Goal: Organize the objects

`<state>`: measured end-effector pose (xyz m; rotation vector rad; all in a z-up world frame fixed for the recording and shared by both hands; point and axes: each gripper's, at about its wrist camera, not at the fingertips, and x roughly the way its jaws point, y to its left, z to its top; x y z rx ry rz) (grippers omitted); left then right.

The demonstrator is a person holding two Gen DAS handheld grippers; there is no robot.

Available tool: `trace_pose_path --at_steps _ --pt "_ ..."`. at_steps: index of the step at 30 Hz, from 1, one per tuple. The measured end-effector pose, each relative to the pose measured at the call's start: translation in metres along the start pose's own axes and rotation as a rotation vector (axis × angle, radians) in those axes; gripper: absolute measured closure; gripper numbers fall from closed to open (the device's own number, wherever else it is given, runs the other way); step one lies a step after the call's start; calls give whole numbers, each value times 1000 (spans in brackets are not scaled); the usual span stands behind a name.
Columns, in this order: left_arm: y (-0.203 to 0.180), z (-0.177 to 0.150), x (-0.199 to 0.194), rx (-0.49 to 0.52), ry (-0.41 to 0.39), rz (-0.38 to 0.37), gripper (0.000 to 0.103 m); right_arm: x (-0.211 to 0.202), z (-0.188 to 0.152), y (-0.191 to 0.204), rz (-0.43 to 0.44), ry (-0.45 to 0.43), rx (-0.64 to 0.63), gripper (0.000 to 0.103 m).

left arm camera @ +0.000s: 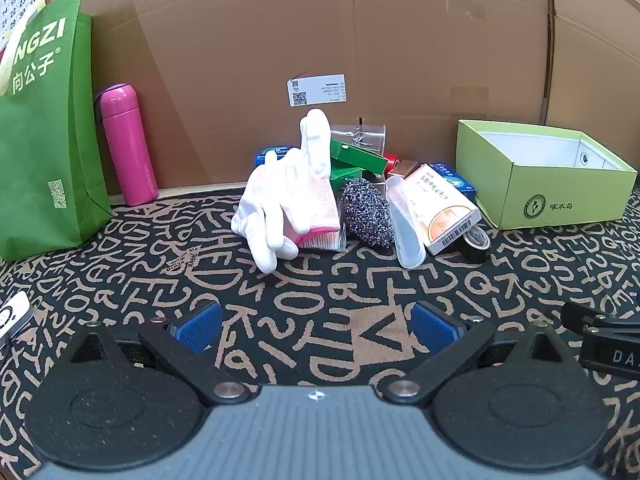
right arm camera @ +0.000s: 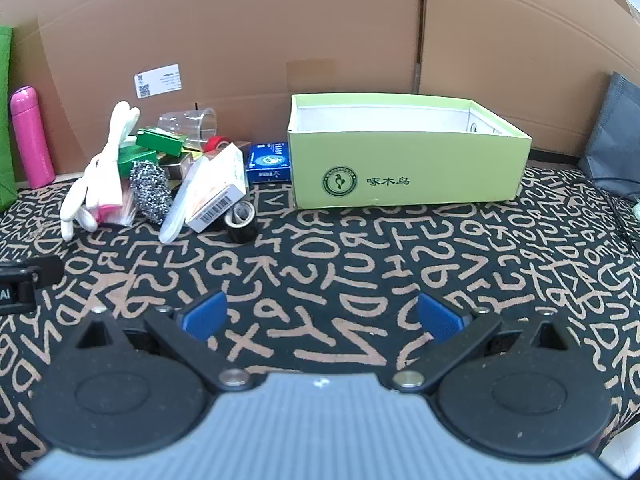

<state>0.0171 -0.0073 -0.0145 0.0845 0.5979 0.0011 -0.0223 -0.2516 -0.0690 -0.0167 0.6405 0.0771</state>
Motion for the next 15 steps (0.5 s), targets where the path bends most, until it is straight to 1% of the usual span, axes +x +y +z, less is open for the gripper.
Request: trace_pose_path --at_steps 15 --pt "-1 1 10 -6 23 -6 0 9 -1 2 -3 -2 -11 0"
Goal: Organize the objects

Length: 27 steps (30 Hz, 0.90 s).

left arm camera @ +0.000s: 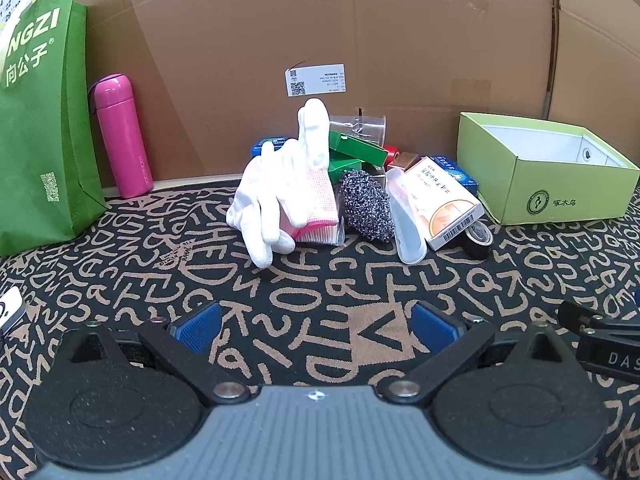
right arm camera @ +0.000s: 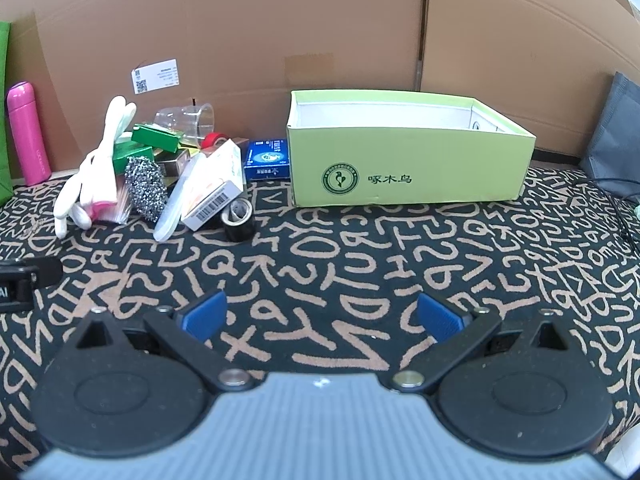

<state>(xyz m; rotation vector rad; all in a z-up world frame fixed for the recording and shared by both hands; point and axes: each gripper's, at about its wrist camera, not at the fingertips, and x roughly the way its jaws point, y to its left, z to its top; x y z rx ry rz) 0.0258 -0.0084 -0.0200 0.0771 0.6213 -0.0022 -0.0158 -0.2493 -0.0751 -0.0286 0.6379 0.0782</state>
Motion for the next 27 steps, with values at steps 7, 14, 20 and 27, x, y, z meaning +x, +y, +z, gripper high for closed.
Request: trace_pose_path --at_steps 7,14,20,27 --pt "2 4 8 -9 22 -15 0 3 0 1 13 -32 0 0" --pt "0 8 15 -4 31 -15 0 5 3 2 66 -58 0 0" --pt "-1 10 24 -3 50 -14 0 9 5 8 98 -77 -26 0" --pt "2 13 35 -10 66 -43 0 16 10 11 103 -93 -71 0"
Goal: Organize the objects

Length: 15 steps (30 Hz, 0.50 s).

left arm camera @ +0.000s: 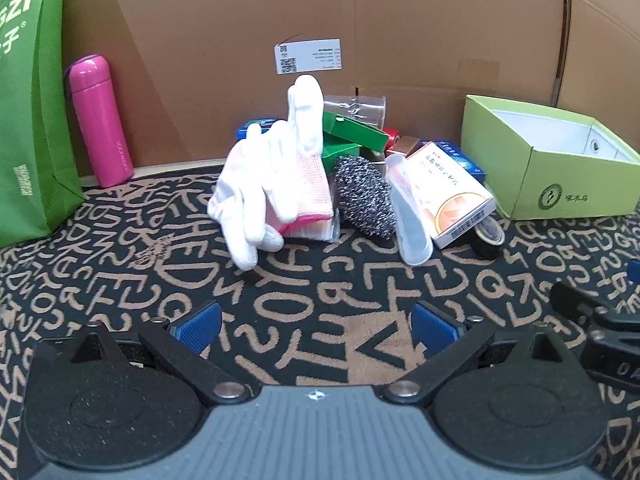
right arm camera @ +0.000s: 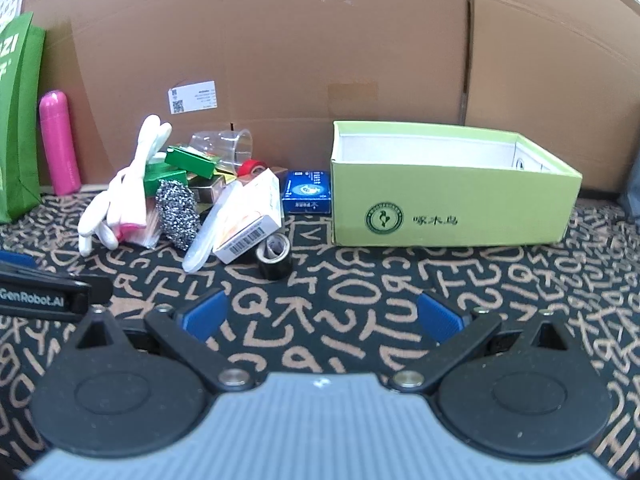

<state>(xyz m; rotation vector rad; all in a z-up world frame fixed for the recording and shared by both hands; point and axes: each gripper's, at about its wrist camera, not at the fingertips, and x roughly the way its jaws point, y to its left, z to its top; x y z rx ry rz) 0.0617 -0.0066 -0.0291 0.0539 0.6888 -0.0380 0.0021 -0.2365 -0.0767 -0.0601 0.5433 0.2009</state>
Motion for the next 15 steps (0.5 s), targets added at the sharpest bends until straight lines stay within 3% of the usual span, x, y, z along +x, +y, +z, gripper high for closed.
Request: trace_pose_path --at_steps 8,11,13,15 --pt "-20 39 31 -25 4 -189 0 34 13 7 56 29 -154 0" --pt "-36 52 62 5 44 -207 0 52 19 9 130 47 -170 1" --pt "-38 56 80 8 78 -193 2 63 22 11 181 50 -181 8" --pt "-32 57 94 -5 104 -196 12 76 26 17 194 59 -220 18"
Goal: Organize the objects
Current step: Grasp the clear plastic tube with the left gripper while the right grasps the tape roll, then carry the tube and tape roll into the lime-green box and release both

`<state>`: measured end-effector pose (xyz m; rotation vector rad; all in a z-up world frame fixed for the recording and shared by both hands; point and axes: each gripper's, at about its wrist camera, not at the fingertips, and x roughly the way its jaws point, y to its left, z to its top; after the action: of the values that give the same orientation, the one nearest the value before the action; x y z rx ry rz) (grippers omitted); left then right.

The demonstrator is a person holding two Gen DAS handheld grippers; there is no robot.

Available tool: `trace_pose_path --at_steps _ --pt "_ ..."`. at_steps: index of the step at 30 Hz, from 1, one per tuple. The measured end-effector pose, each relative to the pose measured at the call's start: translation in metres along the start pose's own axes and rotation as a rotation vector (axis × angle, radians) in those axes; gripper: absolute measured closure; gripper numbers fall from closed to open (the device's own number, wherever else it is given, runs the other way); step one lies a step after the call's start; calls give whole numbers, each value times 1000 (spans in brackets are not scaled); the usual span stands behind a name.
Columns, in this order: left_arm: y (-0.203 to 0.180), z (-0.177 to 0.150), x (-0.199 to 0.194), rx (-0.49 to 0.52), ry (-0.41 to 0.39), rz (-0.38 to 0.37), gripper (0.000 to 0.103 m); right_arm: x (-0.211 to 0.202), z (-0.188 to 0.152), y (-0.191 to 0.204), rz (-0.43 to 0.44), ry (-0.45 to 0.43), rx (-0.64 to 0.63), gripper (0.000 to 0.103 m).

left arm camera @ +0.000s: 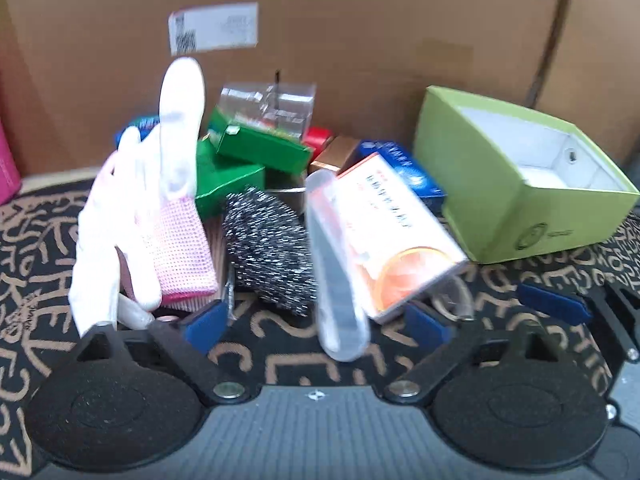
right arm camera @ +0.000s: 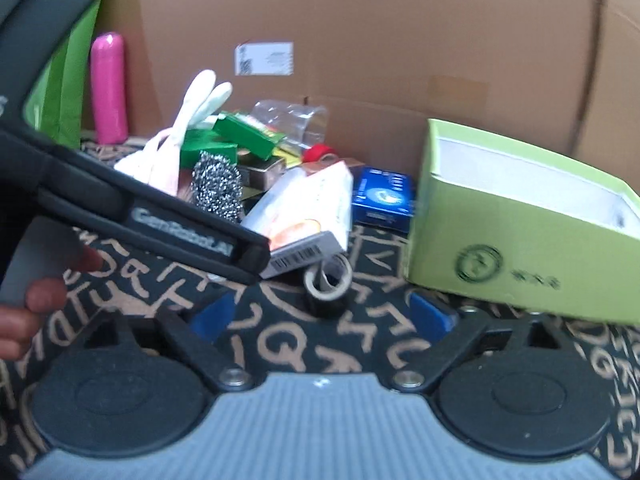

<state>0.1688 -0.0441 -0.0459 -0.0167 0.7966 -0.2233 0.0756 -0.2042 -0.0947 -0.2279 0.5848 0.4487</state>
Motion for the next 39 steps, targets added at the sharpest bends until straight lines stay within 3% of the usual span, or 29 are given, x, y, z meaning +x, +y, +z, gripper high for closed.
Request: trace_pose_path --at_steps 1,4,5,7,9,12,19,21,26,30,32,33,34,35,39 --pt "5 1 5 -13 16 -13 12 9 3 1 -5 7 -20 20" --pt "13 -2 8 -19 -1 -48 19 34 9 -2 -1 44 -19 48" --pt "11 -4 6 10 -7 -49 28 36 10 -7 30 40 27 60" --pt "9 -8 3 47 -23 -78 47 35 8 -13 51 43 87 72" --pt "10 -11 -3 53 -18 -117 74 26 2 -13 33 35 91 72" --pt "8 -24 -17 72 5 -187 75 2 -12 -14 39 42 111 72" --pt "4 -78 -72 190 36 -217 73 -66 -52 -11 26 69 132 71" --pt "1 -80 -76 190 34 -183 47 -74 -54 -10 19 70 141 67" --pt "-7 -66 -72 172 -5 -240 46 -77 -54 -6 18 56 137 67" --pt "-23 -63 -50 218 30 -209 46 -75 -56 -7 13 53 150 67" --pt "-29 -63 -43 244 6 -184 47 -74 -55 -8 15 47 164 67" --pt "-31 -63 -41 257 4 -173 52 -73 -55 -9 17 43 168 67" --pt "-32 -63 -41 262 0 -169 60 -71 -54 -9 18 41 170 67" --pt "-32 -62 -43 265 2 -177 74 -69 -54 -9 17 40 169 67" --pt "-27 -62 -51 225 29 -241 74 -66 -54 -5 0 31 138 72"
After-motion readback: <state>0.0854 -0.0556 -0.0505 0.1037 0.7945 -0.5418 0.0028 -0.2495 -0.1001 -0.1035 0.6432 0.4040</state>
